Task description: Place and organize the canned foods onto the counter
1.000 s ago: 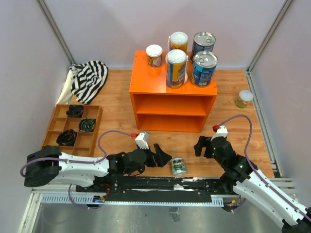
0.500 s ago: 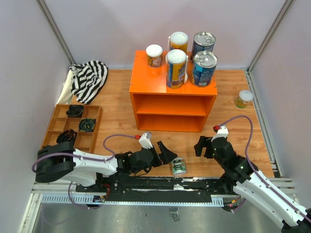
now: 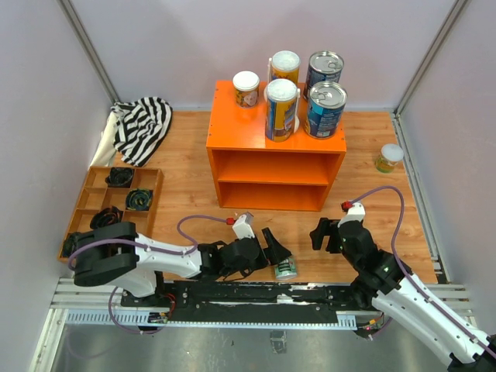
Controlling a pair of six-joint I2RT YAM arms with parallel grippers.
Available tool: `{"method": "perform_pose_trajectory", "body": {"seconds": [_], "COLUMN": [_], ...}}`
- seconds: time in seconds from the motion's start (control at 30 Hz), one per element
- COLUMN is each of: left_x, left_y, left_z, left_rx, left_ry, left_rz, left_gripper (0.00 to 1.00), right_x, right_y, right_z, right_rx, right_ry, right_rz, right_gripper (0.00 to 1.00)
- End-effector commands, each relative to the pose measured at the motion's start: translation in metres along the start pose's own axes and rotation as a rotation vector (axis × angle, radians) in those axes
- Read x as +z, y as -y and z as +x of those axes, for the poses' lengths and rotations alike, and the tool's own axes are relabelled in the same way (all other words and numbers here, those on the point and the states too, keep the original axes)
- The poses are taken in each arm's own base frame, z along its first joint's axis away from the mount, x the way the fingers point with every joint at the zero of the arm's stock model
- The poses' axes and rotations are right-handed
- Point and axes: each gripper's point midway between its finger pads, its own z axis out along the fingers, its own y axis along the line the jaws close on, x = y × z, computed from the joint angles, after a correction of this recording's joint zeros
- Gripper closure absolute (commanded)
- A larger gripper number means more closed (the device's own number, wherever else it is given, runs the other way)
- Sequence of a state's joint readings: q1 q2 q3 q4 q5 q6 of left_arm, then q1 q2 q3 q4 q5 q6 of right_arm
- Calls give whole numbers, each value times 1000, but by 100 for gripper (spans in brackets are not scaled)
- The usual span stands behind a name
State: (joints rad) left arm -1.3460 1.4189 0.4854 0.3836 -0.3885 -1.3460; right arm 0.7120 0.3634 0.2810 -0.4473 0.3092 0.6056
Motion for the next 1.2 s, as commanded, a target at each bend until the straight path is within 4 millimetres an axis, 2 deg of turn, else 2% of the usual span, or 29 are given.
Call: {"method": "perform_pose_trajectory", "body": {"seconds": [0.0,0.23,0.6,0.87,0.93,1.0,1.17], "left_x": [2,14,32,40,42,44,45], "left_y": [0,6,-10,-15,-17,-18,-21], "left_z": [8,13,25,26,27,28,30], "left_rx": [-12,19,60,124,142,161,205], "left_ry": [-21,-33,-55,-69,-72,-79,-97], "left_rz": [-25,-51,-110,-131,-138,-136,-139], "left_gripper": [1,1,1,10,15,23,30], "right_x": [1,2,1,1,1,0,0], "right_y": [2,2,0,0,1,1,1], "right_z": [-1,0,0,0,1,0,1], "right_rx": [-7,-8,-3,-1,0,1,2], "right_ry": [21,20,28,29,27,30,27], "right_rz": [11,7,-7,-8,-6,-7,-5], "right_gripper": [15,15,15,15,15,15,15]}}
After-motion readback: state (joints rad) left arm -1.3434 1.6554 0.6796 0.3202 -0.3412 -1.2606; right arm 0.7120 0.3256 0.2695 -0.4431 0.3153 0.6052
